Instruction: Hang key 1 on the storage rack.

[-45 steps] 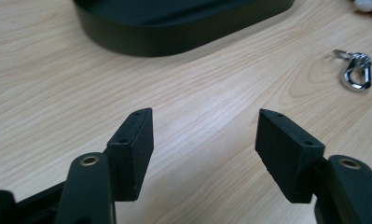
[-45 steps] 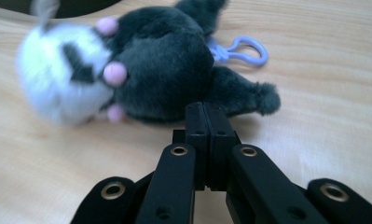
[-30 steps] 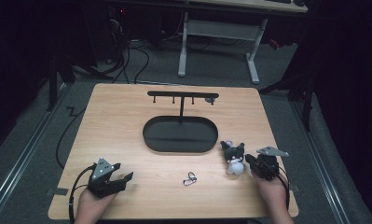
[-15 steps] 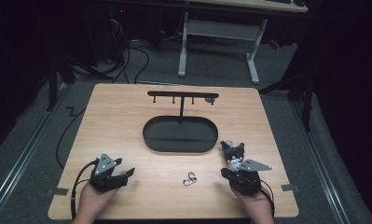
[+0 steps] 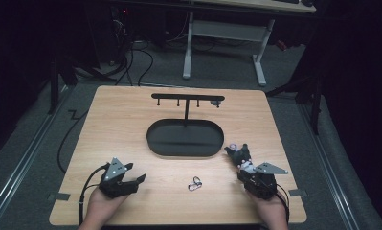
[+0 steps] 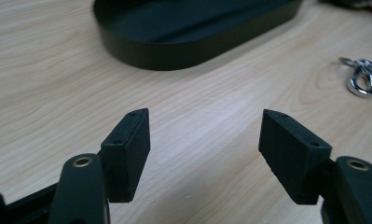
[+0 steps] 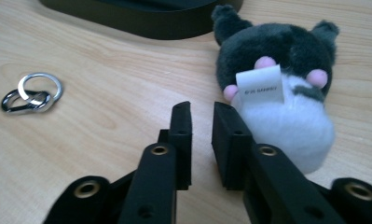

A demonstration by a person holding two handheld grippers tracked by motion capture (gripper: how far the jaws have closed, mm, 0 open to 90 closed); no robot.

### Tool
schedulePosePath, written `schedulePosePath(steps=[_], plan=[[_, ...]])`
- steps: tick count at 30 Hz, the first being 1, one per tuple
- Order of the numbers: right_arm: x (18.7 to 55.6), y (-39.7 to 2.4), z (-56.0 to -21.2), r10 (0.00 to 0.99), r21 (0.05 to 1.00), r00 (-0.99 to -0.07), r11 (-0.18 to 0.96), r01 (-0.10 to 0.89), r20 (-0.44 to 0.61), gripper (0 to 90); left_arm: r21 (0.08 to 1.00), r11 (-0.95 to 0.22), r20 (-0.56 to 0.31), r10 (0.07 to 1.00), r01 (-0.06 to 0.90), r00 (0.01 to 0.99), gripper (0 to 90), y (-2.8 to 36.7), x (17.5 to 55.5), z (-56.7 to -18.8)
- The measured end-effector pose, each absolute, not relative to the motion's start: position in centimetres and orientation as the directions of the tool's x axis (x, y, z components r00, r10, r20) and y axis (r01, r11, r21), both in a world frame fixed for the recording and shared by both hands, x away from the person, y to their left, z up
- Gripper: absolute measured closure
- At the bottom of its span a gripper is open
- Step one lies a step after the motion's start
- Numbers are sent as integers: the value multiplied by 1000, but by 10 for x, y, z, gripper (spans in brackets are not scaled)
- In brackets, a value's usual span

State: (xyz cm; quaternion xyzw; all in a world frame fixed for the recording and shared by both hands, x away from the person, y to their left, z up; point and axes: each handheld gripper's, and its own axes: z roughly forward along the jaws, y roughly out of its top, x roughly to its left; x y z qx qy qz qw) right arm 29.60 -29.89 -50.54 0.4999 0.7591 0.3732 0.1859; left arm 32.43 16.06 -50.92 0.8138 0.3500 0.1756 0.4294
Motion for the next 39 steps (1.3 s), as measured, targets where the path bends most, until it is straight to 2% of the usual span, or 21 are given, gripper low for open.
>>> schedulePosePath(steps=[2,6,9,15,19,39], plan=[[293,-297,-508,883,757,-461,242,606,87,688,812,-419,3,699,406,715,347,154,319,-513],[292,-294,-506,885,758,-455,231,610,96,638,808,-392,-42,707,440,706,364,156,320,-522],[292,-288,-505,881,753,-467,254,607,79,584,807,-409,-19,702,426,712,359,156,321,-522],[298,-276,-504,865,706,-497,316,635,60,464,822,-384,-40,698,420,715,365,161,321,-518],[300,-270,-502,857,647,-514,379,662,24,431,827,-412,3,685,383,729,364,159,319,-519],[313,-256,-487,818,488,-575,499,716,9,384,830,-403,-17,674,387,739,347,159,321,-520]])
